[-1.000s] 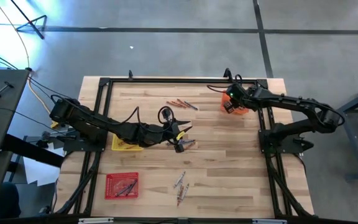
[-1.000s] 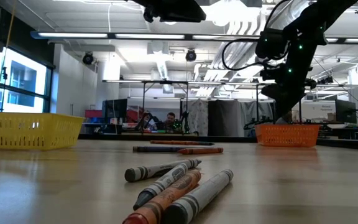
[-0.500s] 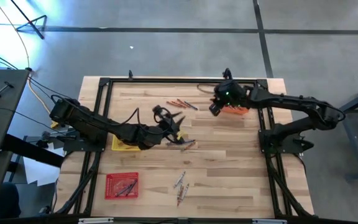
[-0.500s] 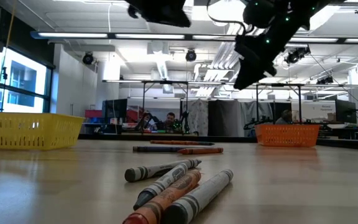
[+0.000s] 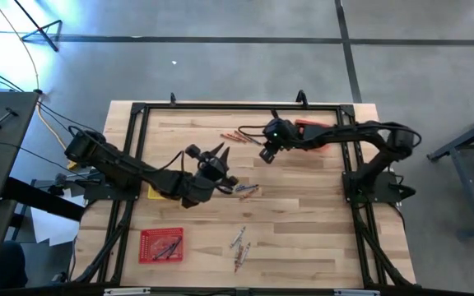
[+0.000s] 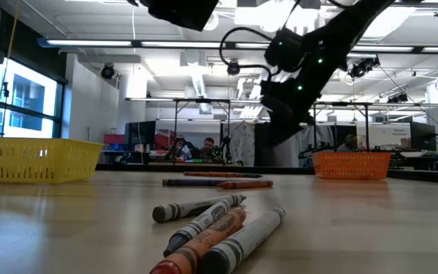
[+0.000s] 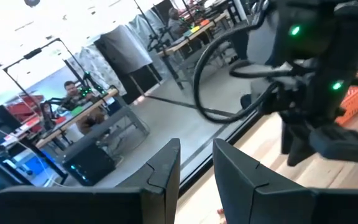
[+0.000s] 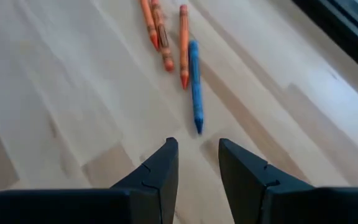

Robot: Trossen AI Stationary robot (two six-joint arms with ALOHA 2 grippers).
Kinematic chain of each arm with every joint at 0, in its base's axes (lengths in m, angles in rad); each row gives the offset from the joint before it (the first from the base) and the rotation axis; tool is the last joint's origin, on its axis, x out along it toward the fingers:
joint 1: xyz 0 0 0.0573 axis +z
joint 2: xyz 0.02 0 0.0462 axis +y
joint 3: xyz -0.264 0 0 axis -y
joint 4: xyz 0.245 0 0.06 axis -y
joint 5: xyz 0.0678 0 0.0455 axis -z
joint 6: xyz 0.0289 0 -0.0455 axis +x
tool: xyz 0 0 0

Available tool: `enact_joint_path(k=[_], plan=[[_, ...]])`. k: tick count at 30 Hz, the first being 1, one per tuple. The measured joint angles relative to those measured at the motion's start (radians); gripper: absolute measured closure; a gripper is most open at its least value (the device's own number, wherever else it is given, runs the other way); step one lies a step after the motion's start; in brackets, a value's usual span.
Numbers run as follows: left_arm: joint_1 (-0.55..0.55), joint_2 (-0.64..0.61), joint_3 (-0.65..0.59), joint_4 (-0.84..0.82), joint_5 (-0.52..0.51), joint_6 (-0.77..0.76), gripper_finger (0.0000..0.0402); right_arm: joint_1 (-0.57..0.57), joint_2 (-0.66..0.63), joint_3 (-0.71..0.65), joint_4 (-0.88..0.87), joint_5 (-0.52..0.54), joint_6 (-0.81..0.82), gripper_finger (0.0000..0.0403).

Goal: Sort crayons
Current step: Put the blue crayon into the red bin

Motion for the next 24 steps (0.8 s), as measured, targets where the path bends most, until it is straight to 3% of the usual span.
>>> enact_joint_path(k=[6,15,24], plan=[[-0.026,0.000,0.000,-0.027,-0.035,0.004,0.0319,0.000,0.125,0.116,-0.009,-0.006,-0.009,0.0295],[-0.059,0.000,0.000,-0.034,-0.072,0.008,0.0319,-0.002,0.279,0.336,-0.215,0.013,-0.096,0.0295],[-0.094,0.000,0.000,-0.044,-0.097,0.008,0.0319,-0.043,0.354,0.399,-0.270,0.031,-0.132,0.0295]])
